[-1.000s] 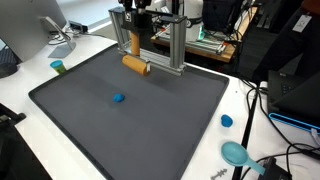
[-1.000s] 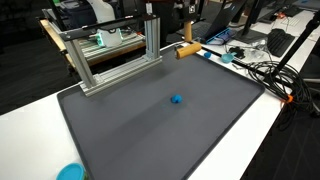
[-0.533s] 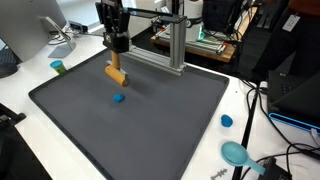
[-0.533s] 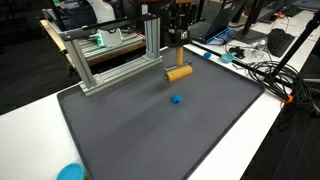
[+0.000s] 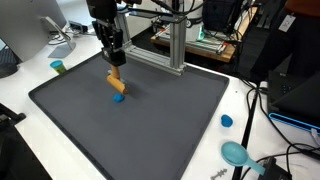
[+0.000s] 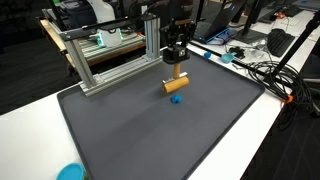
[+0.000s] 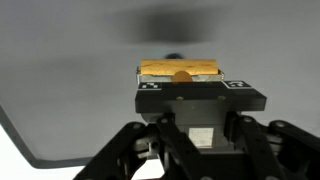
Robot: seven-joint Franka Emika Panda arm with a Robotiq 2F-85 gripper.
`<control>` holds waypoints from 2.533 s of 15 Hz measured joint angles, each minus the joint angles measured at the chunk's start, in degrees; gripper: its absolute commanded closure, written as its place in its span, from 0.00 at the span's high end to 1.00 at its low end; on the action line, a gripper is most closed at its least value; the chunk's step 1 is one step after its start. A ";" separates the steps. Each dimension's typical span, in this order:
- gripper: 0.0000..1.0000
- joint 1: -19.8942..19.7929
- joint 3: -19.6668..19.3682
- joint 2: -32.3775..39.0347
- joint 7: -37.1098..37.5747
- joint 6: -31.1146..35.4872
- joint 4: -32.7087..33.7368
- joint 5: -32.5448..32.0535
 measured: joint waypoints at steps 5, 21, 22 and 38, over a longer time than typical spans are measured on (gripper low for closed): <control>0.22 -0.04 0.20 1.99 -8.21 2.70 -0.11 1.43; 0.22 -1.26 0.11 4.95 -16.17 4.59 1.64 2.37; 0.22 -1.28 0.11 5.33 -16.17 4.59 1.89 2.38; 0.22 -1.04 -0.35 7.20 -14.53 0.47 3.87 2.16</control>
